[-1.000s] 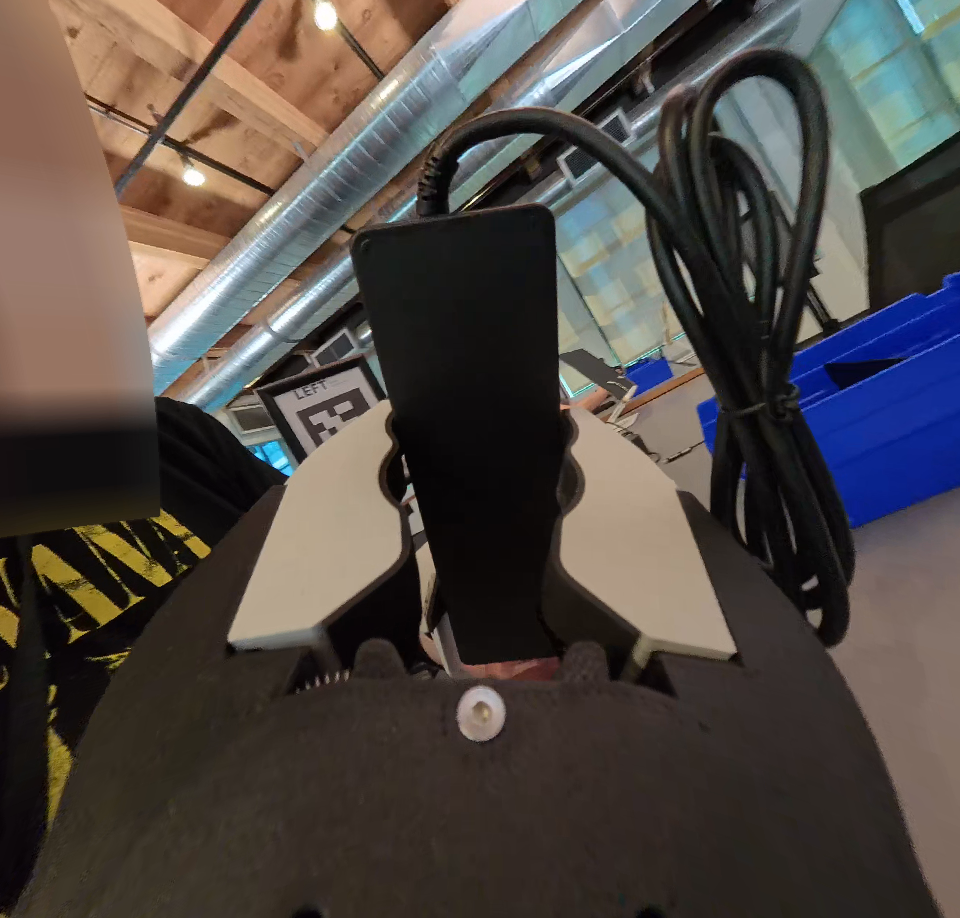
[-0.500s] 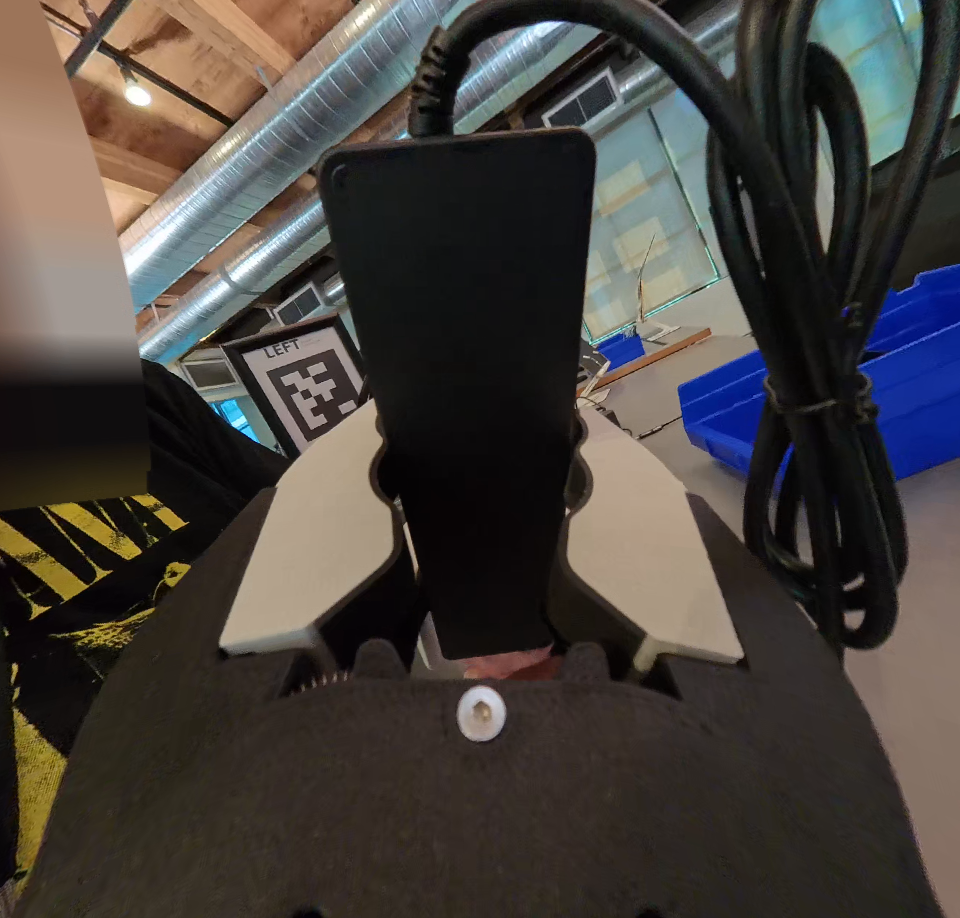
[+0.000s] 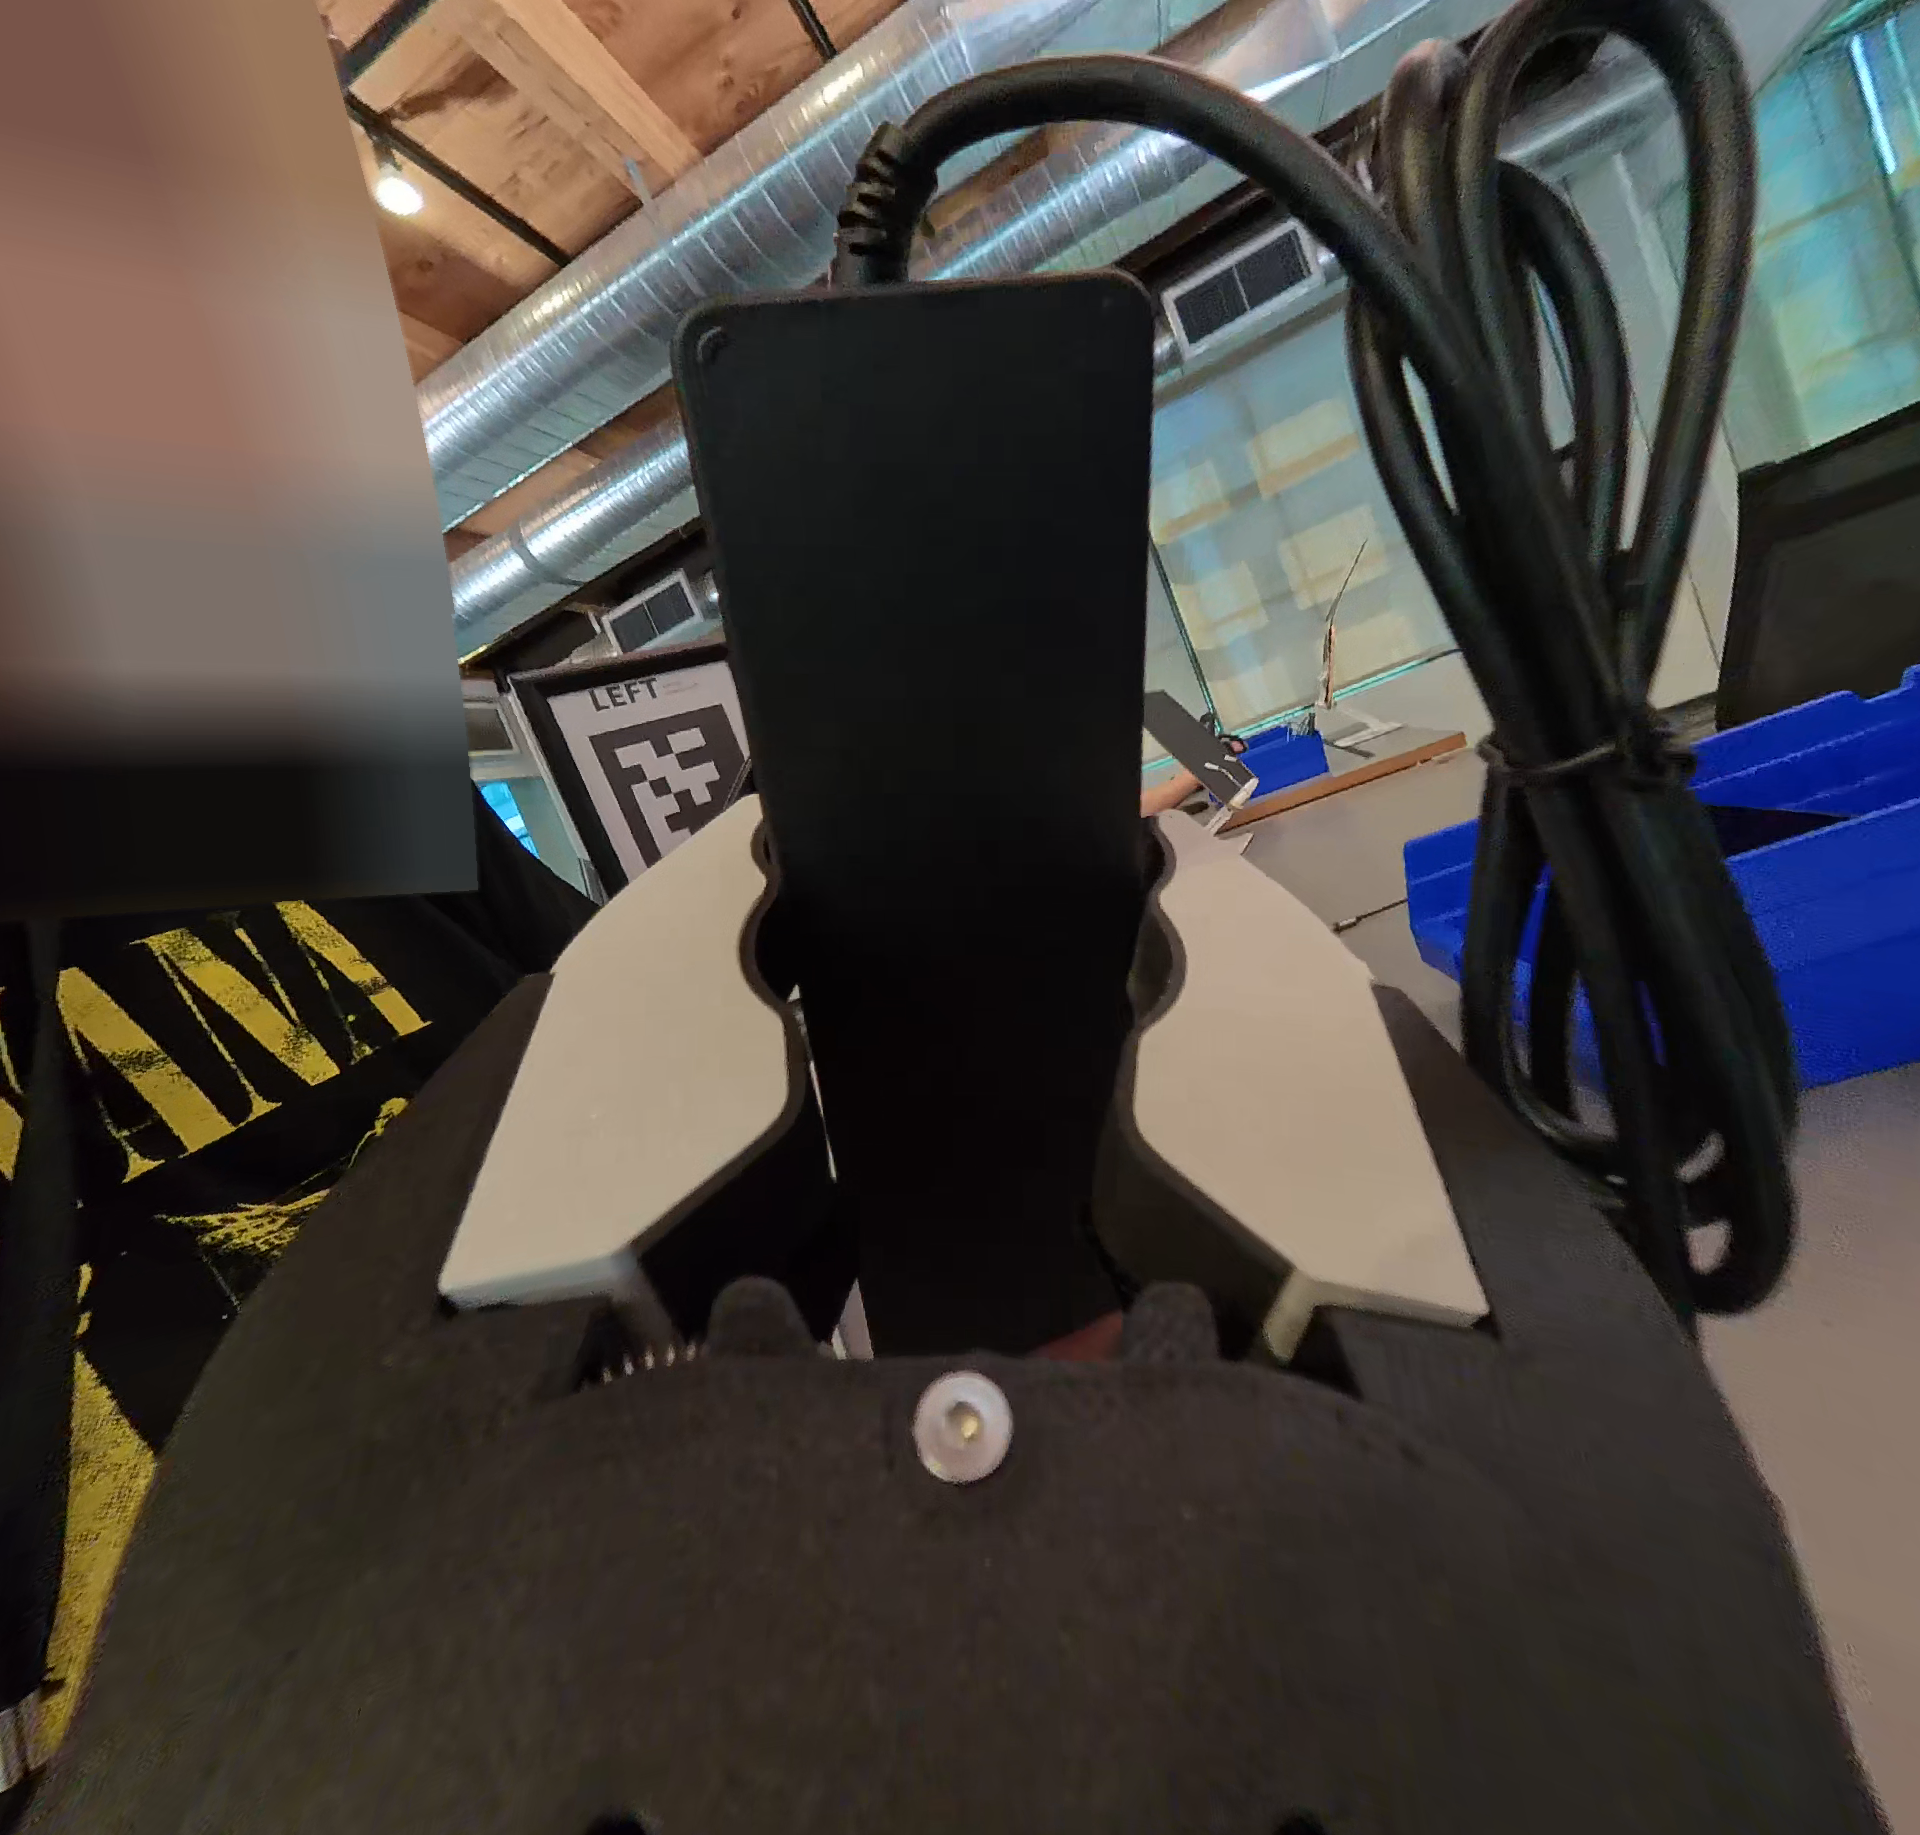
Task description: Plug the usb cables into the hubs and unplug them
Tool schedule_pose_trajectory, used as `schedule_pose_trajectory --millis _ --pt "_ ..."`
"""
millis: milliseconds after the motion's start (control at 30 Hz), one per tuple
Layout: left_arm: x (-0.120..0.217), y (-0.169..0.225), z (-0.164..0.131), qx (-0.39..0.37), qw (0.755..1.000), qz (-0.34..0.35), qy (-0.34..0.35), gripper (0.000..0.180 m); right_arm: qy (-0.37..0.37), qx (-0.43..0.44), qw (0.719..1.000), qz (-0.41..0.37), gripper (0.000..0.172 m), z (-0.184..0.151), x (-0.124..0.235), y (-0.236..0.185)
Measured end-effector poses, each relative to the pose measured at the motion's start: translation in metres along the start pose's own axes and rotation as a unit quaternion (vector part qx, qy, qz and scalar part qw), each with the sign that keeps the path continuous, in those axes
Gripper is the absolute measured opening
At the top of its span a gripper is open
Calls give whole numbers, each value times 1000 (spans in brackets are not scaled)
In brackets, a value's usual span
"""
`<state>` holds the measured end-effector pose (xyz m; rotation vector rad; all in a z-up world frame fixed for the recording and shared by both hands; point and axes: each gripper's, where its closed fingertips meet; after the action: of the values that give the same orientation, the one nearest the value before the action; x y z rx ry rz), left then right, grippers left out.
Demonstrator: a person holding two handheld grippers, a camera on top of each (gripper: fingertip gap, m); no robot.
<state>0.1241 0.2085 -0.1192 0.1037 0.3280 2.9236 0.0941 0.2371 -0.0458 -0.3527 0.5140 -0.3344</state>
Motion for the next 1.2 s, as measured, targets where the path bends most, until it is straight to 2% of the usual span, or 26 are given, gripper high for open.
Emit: schedule_pose_trajectory --millis 67,100,167,200,233,300,367,500,533,600,700,767,900,1200 --pt "0 0 0 9 1000 -2 2 54 -10 4 1000 -7 65 -1 -1 0" --pt "-1 1 0 12 1000 -5 4 54 -25 10 999 -18 72 -5 -2 2" --pt "-2 1 1 -2 1000 7 1 54 -62 20 997 -36 97 -19 -4 5" --pt "-3 0 0 -11 1000 13 -8 54 -60 20 998 -32 94 -19 -5 3" --pt "-4 1 0 -9 1000 8 -11 54 -52 28 998 -37 80 -17 -4 1" --pt "-5 1 -3 -32 999 23 -28 54 -62 39 997 -37 75 -18 -2 0" --pt "-6 -1 -4 -19 999 21 -27 54 -61 32 997 -35 74 -18 0 2" --pt "-5 3 3 -6 1000 12 15 54 -16 7 1000 -17 76 -10 0 -1" --pt "-5 6 5 12 1000 0 29 54 -8 3 1000 -6 81 -8 -2 -5" --pt "-4 7 11 47 996 -15 71 54 -9 13 1000 -10 90 -8 -5 -7" --pt "-1 8 18 78 990 -35 110 53 -4 15 1000 -18 93 -7 -2 -5" --pt "-6 8 11 56 994 -26 86 54 -5 12 1000 -13 82 -7 0 -6" --pt "-10 6 -2 29 998 -12 60 54 -43 3 999 -31 91 -18 -6 0" --pt "-10 1 -9 -1 999 6 37 54 -77 31 995 -54 77 -24 -2 6"
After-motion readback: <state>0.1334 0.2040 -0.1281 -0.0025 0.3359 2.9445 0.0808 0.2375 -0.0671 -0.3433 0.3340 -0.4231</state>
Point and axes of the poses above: each gripper's, where its closed fingertips meet, x back along the fingers, z out of its top, y = z × x across the jaws, and after that the axes turned 5 degrees about -z, right-handed
